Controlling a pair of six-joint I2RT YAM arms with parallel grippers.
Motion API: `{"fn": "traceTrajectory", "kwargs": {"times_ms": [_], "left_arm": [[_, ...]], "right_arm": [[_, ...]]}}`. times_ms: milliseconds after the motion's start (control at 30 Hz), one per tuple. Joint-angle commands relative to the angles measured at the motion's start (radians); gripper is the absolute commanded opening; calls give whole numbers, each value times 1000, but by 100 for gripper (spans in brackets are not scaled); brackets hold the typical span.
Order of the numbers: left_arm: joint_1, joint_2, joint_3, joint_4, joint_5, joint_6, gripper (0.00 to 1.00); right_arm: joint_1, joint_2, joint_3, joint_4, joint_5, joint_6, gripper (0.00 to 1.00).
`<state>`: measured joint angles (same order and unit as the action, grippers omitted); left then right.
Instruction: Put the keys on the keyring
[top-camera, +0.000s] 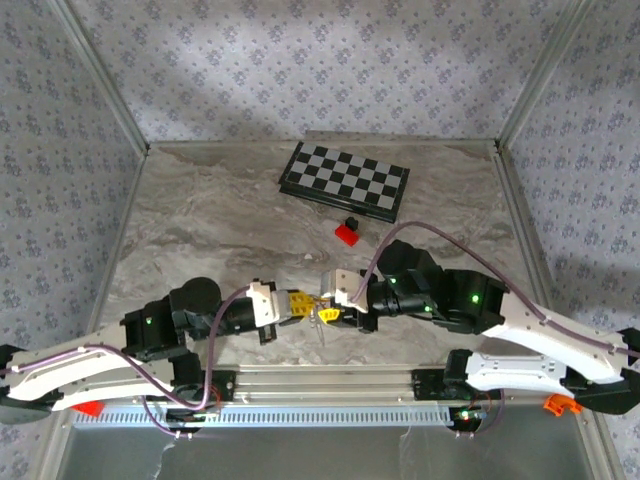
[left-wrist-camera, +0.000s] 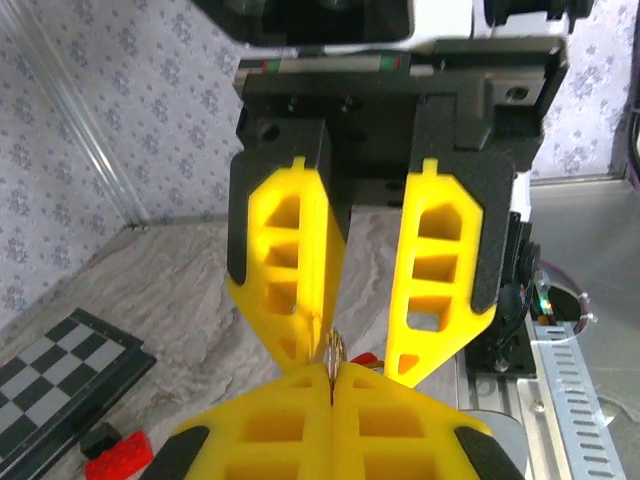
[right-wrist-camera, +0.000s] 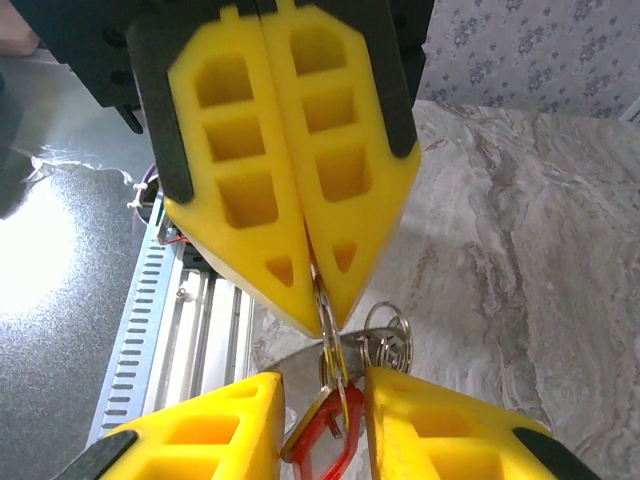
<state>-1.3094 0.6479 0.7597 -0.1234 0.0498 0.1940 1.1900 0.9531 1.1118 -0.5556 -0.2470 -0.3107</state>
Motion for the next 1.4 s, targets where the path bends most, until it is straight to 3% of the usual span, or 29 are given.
{"fn": "traceTrajectory", "kwargs": {"times_ms": [0,367,667,1000,1367], "left_arm": [[-1,-34,-6,138,48,-18,0],[0,-39,-31,210,96,-49,0],[1,-34,-35,263,104,-47,0],[0,-9,-31,300,94,-47,0],[0,13,-12,302,108,-46,0]], "right_arm": [[-3,-37,-30,91,-45,37,29],[-29,-99,-78,204,-90,99,35],[-29,-102,-98,203,-93,110,9],[-41,-99,-136,194,-136,99,1],[-73,-120,-162,220,-174,116,2]]}}
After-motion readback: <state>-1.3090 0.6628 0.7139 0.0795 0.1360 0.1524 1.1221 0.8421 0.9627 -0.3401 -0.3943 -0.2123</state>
